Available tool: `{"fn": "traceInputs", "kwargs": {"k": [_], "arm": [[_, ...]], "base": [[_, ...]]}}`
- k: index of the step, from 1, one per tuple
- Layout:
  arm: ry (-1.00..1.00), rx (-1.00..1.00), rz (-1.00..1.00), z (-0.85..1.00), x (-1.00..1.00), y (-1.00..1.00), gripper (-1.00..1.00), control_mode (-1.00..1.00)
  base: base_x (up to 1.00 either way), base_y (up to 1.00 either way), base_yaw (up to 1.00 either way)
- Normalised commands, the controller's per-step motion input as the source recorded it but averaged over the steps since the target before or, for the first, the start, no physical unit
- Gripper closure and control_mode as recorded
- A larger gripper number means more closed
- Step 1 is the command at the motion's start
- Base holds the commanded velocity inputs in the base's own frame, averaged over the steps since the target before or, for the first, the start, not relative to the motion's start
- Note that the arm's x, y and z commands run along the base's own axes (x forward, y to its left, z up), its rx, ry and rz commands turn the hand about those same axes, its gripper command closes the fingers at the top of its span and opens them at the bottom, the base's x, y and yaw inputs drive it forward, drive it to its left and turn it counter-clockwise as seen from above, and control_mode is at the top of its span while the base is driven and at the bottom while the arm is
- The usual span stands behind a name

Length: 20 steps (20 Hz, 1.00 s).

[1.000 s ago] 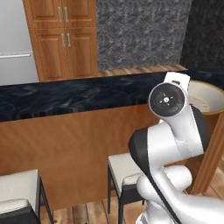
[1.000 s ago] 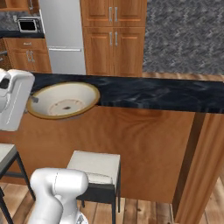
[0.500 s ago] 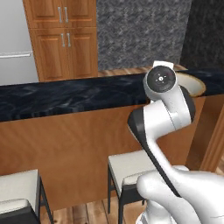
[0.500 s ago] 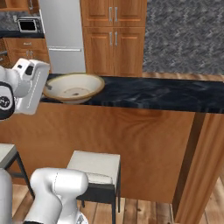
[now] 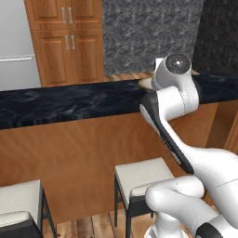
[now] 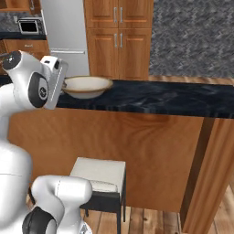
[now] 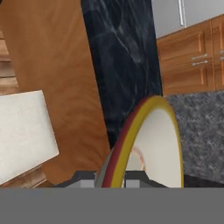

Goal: Pick up the bowls from the cabinet and place each bowl in front of a stool on the dining counter.

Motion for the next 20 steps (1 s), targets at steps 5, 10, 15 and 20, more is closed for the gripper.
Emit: {"fn": "traceInputs", "kwargs": {"k": [5,10,15,20], "arm": [[0.01,0.00,0.18,-0.10,0.54,0.00,1.00,-1.00],[0.00,0.00,0.14,-0.22,0.35,0.00,1.00,-1.00],[-0.01,0.00,0.01,-0.37,0.22,0.00,1.00,-1.00],[0.00,0.00,0.00,-0.31,0.22,0.00,1.00,-1.00]], "base": [[0.00,0.00,0.00],[0.00,0.00,0.00],[0.00,0.00,0.00],[0.00,0.00,0.00]]}}
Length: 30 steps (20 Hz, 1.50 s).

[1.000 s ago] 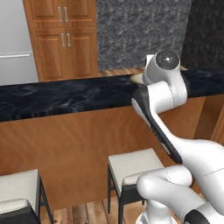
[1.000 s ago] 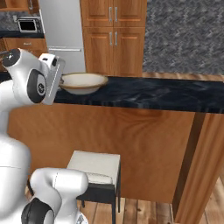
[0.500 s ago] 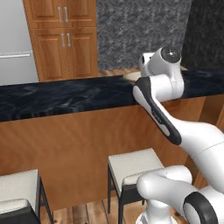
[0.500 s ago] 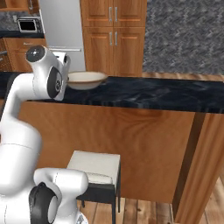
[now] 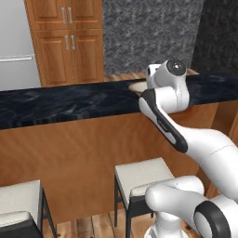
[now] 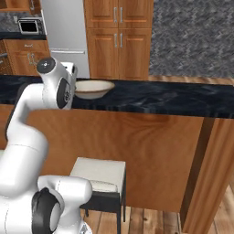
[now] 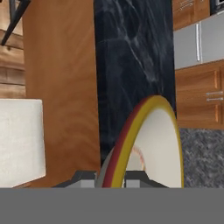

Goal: Pick up the bowls from the cabinet and place each bowl in front of a stool on the dining counter.

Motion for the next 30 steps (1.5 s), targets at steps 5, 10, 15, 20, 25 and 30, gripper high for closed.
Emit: {"fn": "traceInputs", "kwargs": {"k": [5,10,15,20,25,30], "arm": [[0.00,0.00,0.00,-0.15,0.19,0.00,1.00,-1.00],[0.00,0.00,0.00,-0.11,0.18,0.00,1.00,-1.00],[0.01,0.00,0.00,-0.16,0.20,0.00,1.00,-1.00],[0.01,0.00,0.00,-0.23,0.26,0.00,1.00,-1.00],[0.00,0.00,0.00,-0.25,0.29,0.00,1.00,-1.00],[0.00,0.00,0.00,-0.22,0.24,0.00,1.00,-1.00]], "base": [[0.00,0.00,0.00],[0.00,0.00,0.00],[0.00,0.00,0.00],[0.00,0.00,0.00],[0.00,0.00,0.00],[0.00,0.00,0.00]]}}
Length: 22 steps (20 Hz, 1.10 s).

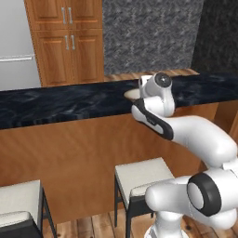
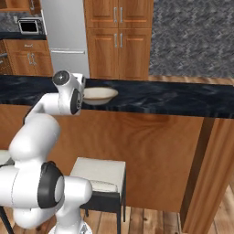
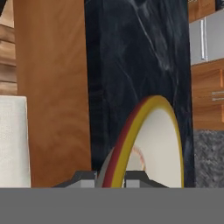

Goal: Pick up the bowls from the cabinet and place each bowl in front of a stool on the dining counter.

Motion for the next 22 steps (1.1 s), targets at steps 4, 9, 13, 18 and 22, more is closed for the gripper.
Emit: {"fn": "traceInputs", "kwargs": {"k": [4,9,13,18,22], "arm": [[0.00,0.00,0.00,-0.22,0.24,0.00,1.00,-1.00],[0.00,0.00,0.00,-0.21,0.26,0.00,1.00,-1.00],[0.00,0.00,0.00,-0.15,0.26,0.00,1.00,-1.00],[0.00,0.00,0.00,-0.04,0.23,0.00,1.00,-1.00],[0.01,0.00,0.00,0.00,0.18,0.00,1.00,-1.00]], "base": [[0.00,0.00,0.00],[0.00,0.00,0.00],[0.00,0.00,0.00],[0.00,0.00,0.00],[0.00,0.00,0.00]]}}
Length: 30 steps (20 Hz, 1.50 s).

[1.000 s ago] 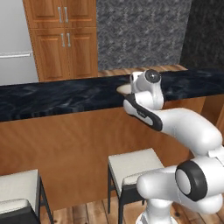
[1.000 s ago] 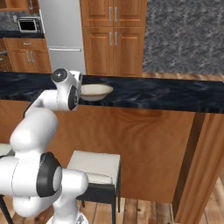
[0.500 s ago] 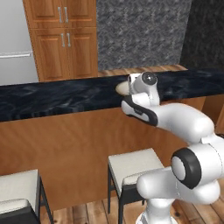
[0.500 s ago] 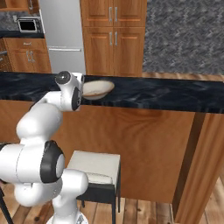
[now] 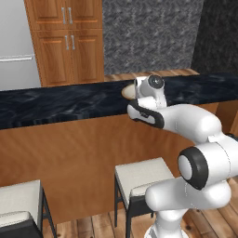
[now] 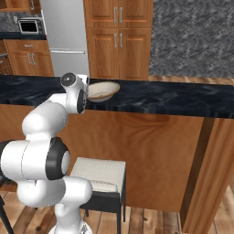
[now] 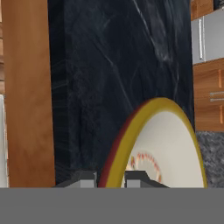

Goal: Pick up the bowls from the cabinet and place each bowl in front of a stool on the dining counter.

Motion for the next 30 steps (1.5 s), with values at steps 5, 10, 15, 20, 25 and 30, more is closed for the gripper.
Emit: {"fn": "traceInputs", "kwargs": {"k": [5,10,15,20,25,30], "arm": [[0.01,0.00,0.00,0.00,0.27,0.00,1.00,-1.00],[0.00,0.00,0.00,0.00,0.13,0.00,1.00,-1.00],[0.00,0.00,0.00,0.00,0.13,0.00,1.00,-1.00],[0.00,0.00,0.00,0.00,0.00,0.00,1.00,-1.00],[0.00,0.00,0.00,0.00,0.00,0.00,-1.00,-1.00],[0.00,0.00,0.00,0.00,0.00,0.00,-1.00,-1.00]], "base": [[0.00,0.00,0.00],[0.00,0.00,0.00],[0.00,0.00,0.00],[0.00,0.00,0.00],[0.00,0.00,0.00],[0.00,0.00,0.00]]}}
